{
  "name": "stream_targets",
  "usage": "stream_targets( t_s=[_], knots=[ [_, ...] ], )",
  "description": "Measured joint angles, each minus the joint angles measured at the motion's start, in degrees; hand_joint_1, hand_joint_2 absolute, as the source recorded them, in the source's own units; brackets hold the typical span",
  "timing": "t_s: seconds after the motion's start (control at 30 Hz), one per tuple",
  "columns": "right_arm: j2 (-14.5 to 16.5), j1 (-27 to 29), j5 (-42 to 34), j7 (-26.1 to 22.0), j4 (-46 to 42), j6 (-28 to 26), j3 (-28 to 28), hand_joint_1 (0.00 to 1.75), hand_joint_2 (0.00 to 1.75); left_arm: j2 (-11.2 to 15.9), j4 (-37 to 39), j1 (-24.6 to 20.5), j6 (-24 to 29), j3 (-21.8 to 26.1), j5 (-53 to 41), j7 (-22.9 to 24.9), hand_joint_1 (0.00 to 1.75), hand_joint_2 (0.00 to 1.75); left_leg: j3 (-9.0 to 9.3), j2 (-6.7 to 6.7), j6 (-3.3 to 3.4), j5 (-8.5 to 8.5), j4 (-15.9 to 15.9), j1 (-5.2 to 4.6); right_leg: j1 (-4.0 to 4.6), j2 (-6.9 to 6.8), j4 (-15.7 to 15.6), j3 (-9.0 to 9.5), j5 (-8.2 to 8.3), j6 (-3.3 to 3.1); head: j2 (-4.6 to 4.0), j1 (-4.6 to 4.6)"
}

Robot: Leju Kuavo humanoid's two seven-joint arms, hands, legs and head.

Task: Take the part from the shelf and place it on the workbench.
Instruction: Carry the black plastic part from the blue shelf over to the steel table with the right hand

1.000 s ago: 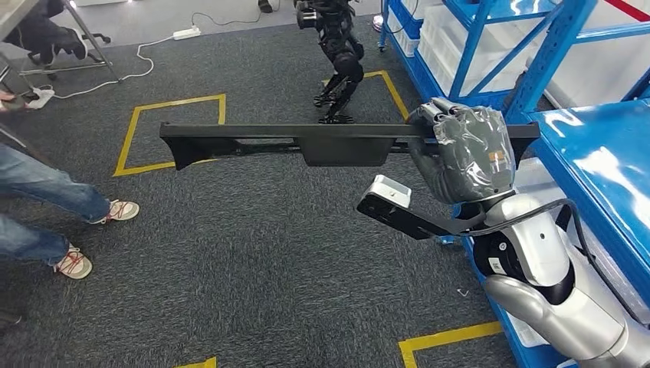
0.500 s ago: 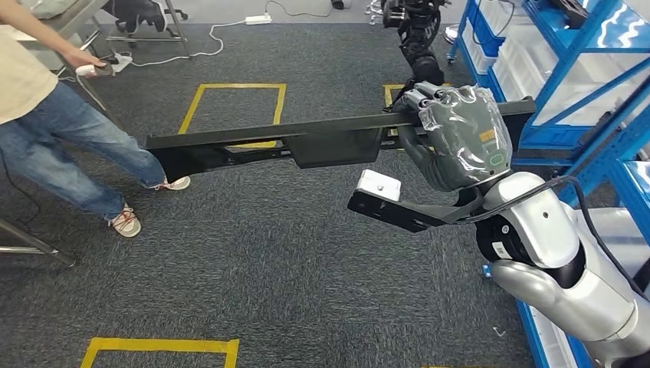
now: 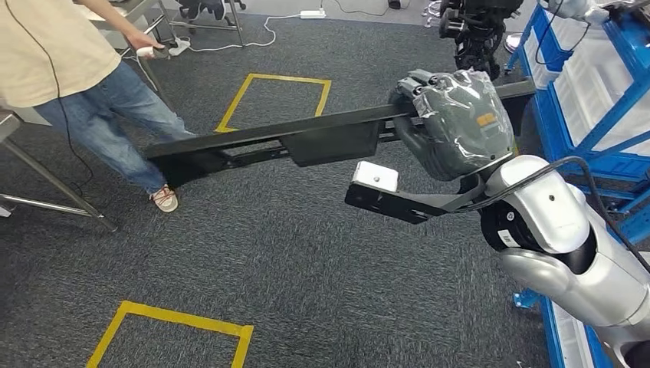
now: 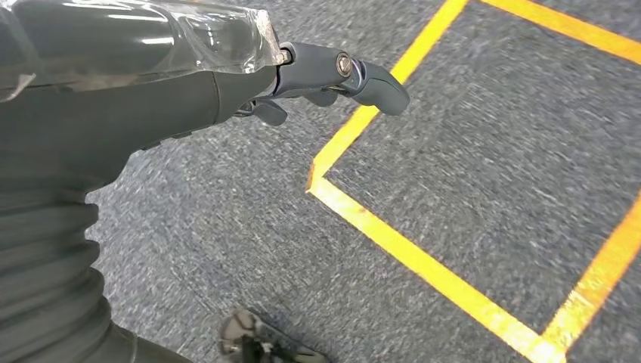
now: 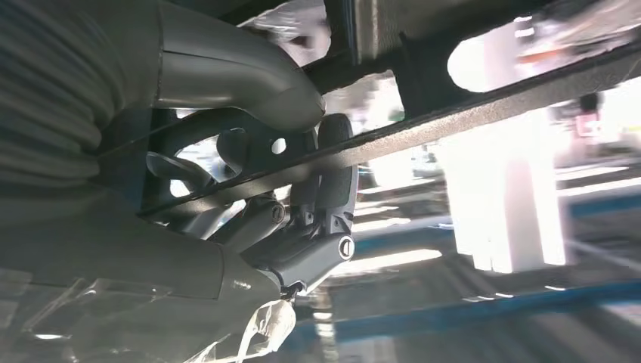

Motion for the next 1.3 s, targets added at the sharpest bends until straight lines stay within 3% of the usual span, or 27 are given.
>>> stream_targets(
  t_s=[0.03,0.1,0.17,0.2,0.27,0.3,0.37,0.4,0.43,0.47,0.53,0.6,0.67,0.7,0.73,0.8,0.83,0.9,0.93,0.97,1.03,1.1,1.17,1.2,1.27,1.3],
  knots=[
    [0.00,-0.50,-0.30,-0.07,0.00,-0.01,0.15,1.75,1.75,0.02,0.00,-0.10,-0.01,0.01,0.06,-0.01,0.00,1.75,2.02,1.16,0.36,1.25,-3.83,-0.45,0.11,-0.62,0.00,0.26,-0.27,0.25,0.00,-0.01],
    [-0.01,-1.19,-0.83,-0.14,0.01,-0.01,0.40,1.75,1.75,0.04,0.00,-0.27,-0.03,0.01,0.12,-0.03,0.00,1.75,3.68,2.24,0.97,1.82,-7.16,-1.31,0.28,-1.83,-0.07,0.61,-0.71,0.82,0.00,0.04],
    [-0.03,-1.55,-1.36,-0.18,0.02,-0.01,0.75,1.75,1.75,0.11,0.00,-0.21,-0.04,0.01,0.17,-0.05,0.00,1.75,3.89,0.64,1.50,1.96,-7.55,-1.37,0.24,-2.88,-0.23,1.00,-1.15,1.38,0.01,0.11],
    [-0.05,-1.72,-1.66,-0.23,0.04,-0.01,0.93,1.75,1.75,0.14,0.00,-0.09,-0.03,0.02,0.21,-0.07,0.00,1.75,4.23,-0.14,1.75,2.06,-7.91,-1.23,0.13,-2.25,0.14,1.10,-1.60,1.61,0.00,0.15],
    [-0.10,-2.30,-2.19,-0.39,0.09,0.00,1.27,1.75,1.75,0.23,0.00,-0.01,-0.02,0.04,0.30,-0.11,0.00,1.75,5.04,-1.49,2.47,2.21,-8.51,-0.78,-0.10,0.90,4.13,-0.53,-3.81,1.83,0.00,0.28],
    [-0.15,-2.60,-2.49,-0.46,0.11,0.02,1.49,1.75,1.75,0.27,0.00,-0.02,-0.02,0.06,0.38,-0.13,0.00,1.75,5.25,-2.20,2.72,2.16,-8.59,-0.75,-0.12,2.65,7.97,-2.53,-5.36,1.86,-0.01,0.36],
    [-0.22,-2.95,-3.00,-0.61,0.13,0.04,2.06,1.75,1.75,0.31,0.00,-0.07,-0.02,0.08,0.65,-0.14,0.00,1.75,5.44,-3.82,2.99,2.06,-8.56,-0.65,-0.14,3.91,15.40,-7.14,-7.48,2.07,0.00,0.48],
    [-0.24,-3.01,-3.29,-0.71,0.13,0.07,2.42,1.75,1.75,0.29,0.00,-0.03,-0.03,0.07,0.78,-0.14,0.00,1.75,5.51,-4.75,3.00,1.99,-8.53,-0.60,-0.18,4.03,16.66,-8.40,-7.04,2.20,0.00,0.48],
    [-0.24,-3.08,-3.49,-0.79,0.13,0.09,2.71,1.75,1.75,0.27,0.00,0.05,-0.03,0.07,0.89,-0.14,0.00,1.75,5.61,-5.68,2.92,1.92,-8.47,-0.49,-0.25,4.11,15.55,-8.48,-5.48,2.31,0.00,0.48],
    [-0.24,-3.22,-3.77,-0.86,0.13,0.12,2.95,1.75,1.75,0.26,0.00,0.14,-0.04,0.07,0.93,-0.14,0.00,1.75,5.71,-6.64,2.75,1.80,-8.34,-0.33,-0.39,4.50,12.24,-7.42,-3.07,2.44,0.00,0.48],
    [-0.23,-3.67,-4.30,-0.97,0.13,0.20,3.28,1.75,1.75,0.28,0.00,0.23,-0.04,0.08,0.91,-0.13,0.00,1.75,5.58,-8.39,2.11,1.38,-7.78,-0.05,-0.89,7.09,4.27,-4.31,1.02,2.63,0.00,0.50],
    [-0.22,-4.08,-4.70,-1.05,0.13,0.29,3.73,1.75,1.75,0.34,0.00,0.28,-0.04,0.08,0.86,-0.12,0.00,1.75,5.05,-9.73,1.42,1.17,-7.42,0.06,-1.02,8.63,0.74,-2.90,2.16,2.30,0.00,0.50],
    [-0.17,-4.35,-5.00,-1.14,0.13,0.36,4.26,1.75,1.75,0.37,0.00,0.49,-0.02,0.08,0.87,-0.11,0.00,1.75,4.62,-10.90,0.86,1.33,-7.55,0.22,-0.78,7.22,0.63,-2.89,2.16,1.48,0.00,0.49],
    [-0.15,-4.49,-5.15,-1.17,0.13,0.36,4.44,1.75,1.75,0.32,0.00,0.63,-0.01,0.08,0.87,-0.11,0.00,1.75,4.35,-10.34,0.57,1.15,-7.26,0.19,-0.75,6.46,0.53,-2.79,2.18,1.08,0.00,0.45],
    [-0.13,-4.66,-5.33,-1.19,0.13,0.36,4.54,1.75,1.75,0.28,0.00,0.71,-0.01,0.08,0.88,-0.11,0.00,1.75,3.71,-8.84,0.26,0.46,-6.04,0.13,-0.73,5.65,0.42,-2.67,2.18,0.68,0.00,0.39],
    [-0.10,-4.95,-5.67,-1.20,0.13,0.34,4.67,1.75,1.75,0.22,0.00,0.69,0.01,0.08,0.88,-0.11,0.00,1.75,0.69,-4.56,-0.31,-2.50,0.14,0.07,-0.51,4.11,0.30,-2.43,2.03,0.07,-0.01,0.25],
    [-0.09,-5.05,-5.79,-1.19,0.13,0.34,4.81,1.75,1.75,0.22,0.00,0.63,0.02,0.08,0.88,-0.11,0.00,1.75,-1.44,-3.27,-0.52,-4.21,4.39,0.21,-0.37,3.34,0.30,-2.38,1.91,-0.13,-0.01,0.21],
    [-0.09,-5.17,-5.96,-1.20,0.17,0.34,5.30,1.75,1.75,0.21,0.00,0.70,0.02,0.08,0.88,-0.07,0.00,1.75,-4.46,-2.46,-0.72,-5.69,9.94,0.49,-0.20,1.95,0.30,-2.28,1.70,-0.31,-0.01,0.20],
    [-0.08,-5.19,-6.01,-1.20,0.19,0.33,5.57,1.75,1.75,0.19,0.00,0.76,0.02,0.08,0.88,-0.02,0.00,1.75,-4.36,-2.28,-0.72,-4.98,9.51,0.55,-0.16,1.33,0.30,-2.20,1.59,-0.32,-0.01,0.20],
    [-0.07,-5.19,-6.07,-1.21,0.21,0.32,5.79,1.75,1.75,0.18,0.00,0.77,0.02,0.08,0.87,0.02,0.00,1.75,-3.02,-1.92,-0.61,-3.42,6.66,0.53,-0.12,0.73,0.30,-2.04,1.45,-0.27,-0.01,0.20],
    [-0.03,-5.24,-6.17,-1.26,0.22,0.23,5.98,1.75,1.75,0.20,0.00,0.57,0.02,0.08,0.86,0.07,0.00,1.75,1.43,0.89,0.06,-0.02,-2.00,-0.11,0.06,-0.51,0.32,-1.54,1.03,0.04,-0.01,0.20],
    [-0.03,-5.30,-6.40,-1.31,0.23,0.15,6.05,1.75,1.75,0.25,0.00,0.33,0.02,0.08,0.81,0.09,0.00,1.75,4.03,3.02,0.79,1.28,-6.93,-0.95,0.29,-1.79,0.31,-1.08,0.57,0.57,-0.01,0.22],
    [-0.03,-5.34,-6.61,-1.32,0.26,0.12,6.27,1.75,1.75,0.30,0.00,0.27,0.04,0.08,0.75,0.13,0.00,1.75,4.35,1.87,1.20,1.26,-7.59,-1.19,0.36,-3.16,0.12,-0.57,0.19,1.18,0.01,0.25],
    [-0.04,-5.33,-6.66,-1.35,0.29,0.11,6.37,1.75,1.75,0.31,0.00,0.35,0.07,0.08,0.75,0.14,0.00,1.75,4.68,1.04,1.42,1.37,-7.88,-1.05,0.24,-3.11,0.18,-0.24,-0.13,1.48,0.00,0.28],
    [-0.07,-5.41,-6.74,-1.42,0.33,0.09,6.45,1.75,1.75,0.34,0.00,0.36,0.14,0.09,0.74,0.16,0.00,1.75,5.58,-0.52,1.99,1.62,-8.60,-0.60,0.02,-0.40,2.76,-0.90,-1.85,1.86,0.00,0.37],
    [-0.11,-5.42,-6.85,-1.45,0.36,0.07,6.48,1.75,1.75,0.36,0.00,0.28,0.18,0.09,0.73,0.17,0.00,1.75,5.92,-1.27,2.22,1.66,-8.78,-0.41,-0.10,1.61,5.96,-2.41,-3.41,1.95,-0.01,0.46]
  ],
)
